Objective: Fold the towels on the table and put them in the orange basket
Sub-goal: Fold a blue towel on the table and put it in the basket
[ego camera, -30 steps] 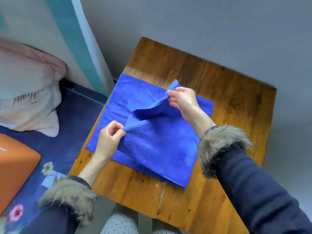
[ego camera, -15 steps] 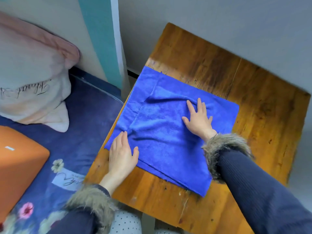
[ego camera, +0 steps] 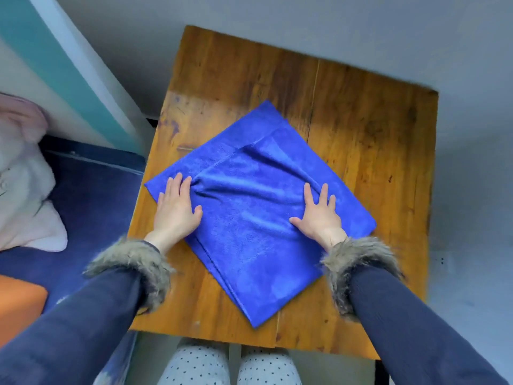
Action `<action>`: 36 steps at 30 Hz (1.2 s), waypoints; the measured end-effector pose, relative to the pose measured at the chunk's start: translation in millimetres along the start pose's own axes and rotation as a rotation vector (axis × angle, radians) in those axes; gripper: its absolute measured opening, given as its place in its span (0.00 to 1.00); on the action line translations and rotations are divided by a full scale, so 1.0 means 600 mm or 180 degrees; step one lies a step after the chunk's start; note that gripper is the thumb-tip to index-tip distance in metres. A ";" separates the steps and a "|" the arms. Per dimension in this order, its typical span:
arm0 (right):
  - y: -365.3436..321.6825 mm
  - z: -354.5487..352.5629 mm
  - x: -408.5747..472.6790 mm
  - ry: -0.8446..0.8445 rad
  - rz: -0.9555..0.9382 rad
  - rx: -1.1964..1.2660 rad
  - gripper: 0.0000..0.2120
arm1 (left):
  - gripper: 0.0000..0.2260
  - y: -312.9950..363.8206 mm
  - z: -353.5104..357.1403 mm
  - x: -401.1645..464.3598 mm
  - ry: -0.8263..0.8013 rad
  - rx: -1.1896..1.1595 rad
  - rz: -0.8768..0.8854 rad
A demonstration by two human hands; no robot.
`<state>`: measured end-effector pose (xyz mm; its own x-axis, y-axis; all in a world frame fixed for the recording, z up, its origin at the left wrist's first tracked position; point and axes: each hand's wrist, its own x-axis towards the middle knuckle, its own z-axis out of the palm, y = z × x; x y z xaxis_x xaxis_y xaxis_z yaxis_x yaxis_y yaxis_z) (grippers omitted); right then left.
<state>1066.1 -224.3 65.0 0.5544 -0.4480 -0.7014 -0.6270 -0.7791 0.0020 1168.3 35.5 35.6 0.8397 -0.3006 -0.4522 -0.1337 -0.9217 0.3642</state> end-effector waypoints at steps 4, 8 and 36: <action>0.060 0.023 -0.031 -0.0418 0.0386 0.0003 0.44 | 0.30 0.066 0.006 0.032 -0.0243 0.0201 0.0395; 0.128 0.041 -0.063 -0.0940 0.0513 0.0016 0.44 | 0.30 0.136 0.027 0.054 -0.0378 0.0548 0.0866; 0.187 -0.093 0.122 0.1128 -0.0416 -0.0521 0.16 | 0.13 0.193 0.019 0.085 -0.0315 0.0866 0.0046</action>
<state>1066.7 -368.7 53.6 0.7957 -0.4417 -0.4144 -0.4593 -0.8861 0.0626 1189.9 -89.6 45.5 0.7830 -0.3242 -0.5308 -0.2927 -0.9451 0.1455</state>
